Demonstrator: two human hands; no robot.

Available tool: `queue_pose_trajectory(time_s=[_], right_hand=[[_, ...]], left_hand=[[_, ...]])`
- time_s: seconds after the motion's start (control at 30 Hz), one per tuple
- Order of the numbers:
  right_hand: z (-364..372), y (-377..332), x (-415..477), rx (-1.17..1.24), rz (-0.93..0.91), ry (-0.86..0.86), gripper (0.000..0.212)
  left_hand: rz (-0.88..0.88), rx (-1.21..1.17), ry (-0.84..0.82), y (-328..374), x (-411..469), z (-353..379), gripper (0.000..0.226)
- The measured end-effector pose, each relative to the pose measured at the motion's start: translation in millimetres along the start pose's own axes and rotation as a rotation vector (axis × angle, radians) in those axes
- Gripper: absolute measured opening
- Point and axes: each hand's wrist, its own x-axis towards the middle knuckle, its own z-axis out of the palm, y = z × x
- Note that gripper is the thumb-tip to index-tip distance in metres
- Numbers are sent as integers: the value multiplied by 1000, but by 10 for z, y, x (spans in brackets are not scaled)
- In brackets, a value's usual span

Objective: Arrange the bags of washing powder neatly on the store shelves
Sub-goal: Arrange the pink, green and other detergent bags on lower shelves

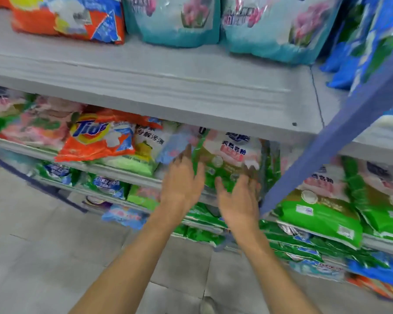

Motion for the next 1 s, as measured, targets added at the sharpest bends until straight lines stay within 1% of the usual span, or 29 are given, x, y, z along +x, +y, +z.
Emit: queue_pose_trajectory(time_s=[0.07,0.1,0.17,0.2,0.23,0.3,0.37,0.47,0.5,0.57,0.6,0.63,0.67,0.7,0.73,0.77,0.8,0.83,0.87,0.9,0.93,1.0], right_hand=[[170,52,230,54,92,99,81],[257,109,329,78,120,137,81],[379,187,462,133,150,180,72],[399,183,487,199,169,208,65],[415,191,520,261,186,252,63],[417,193,579,331,217,310,60],[407,212,618,379,250,325,57],[415,224,619,487,229,343,34],[431,240,613,513,199,367,33],[431,230,567,577,99,395,45],[416,224,534,612,41,380,44],[378,219,465,650,2,342,42],[326,198,393,696,-13,281,42],[260,194,301,755,-5,208,48],[188,214,208,806,21,130,55],[120,258,126,843,53,47,62],[62,298,50,867,77,-42,68],[18,333,-22,886,86,-130,74],[-1,374,-90,896,88,-203,81],[-3,423,-154,888,84,-266,88],[8,468,-210,877,73,-320,91],[32,556,-308,863,75,-381,88]], left_hand=[[63,-69,-10,-72,267,185,56],[88,-87,-11,-120,347,277,53],[108,-64,4,-235,479,448,60],[115,-47,29,-300,533,527,64],[119,-55,53,-348,566,590,65],[94,-167,54,-380,599,647,59],[77,-319,16,-401,610,654,50],[62,-501,-24,-482,592,595,25],[55,-543,-32,-500,565,537,18],[22,-617,-50,-566,501,406,17],[-14,-654,-67,-589,443,311,24],[-58,-699,-114,-611,376,204,36],[-114,-770,-185,-629,329,88,49],[-187,-868,-283,-648,289,-17,56],[-260,-955,-408,-643,241,-131,55],[-317,-973,-531,-647,204,-219,49],[-370,-950,-636,-632,172,-278,44],[-403,-900,-702,-649,158,-286,45],[-430,-848,-731,-662,131,-273,48],[-433,-823,-720,-675,103,-235,49],[-422,-844,-673,-685,77,-190,47],[-446,-997,-571,-697,5,-104,42]])
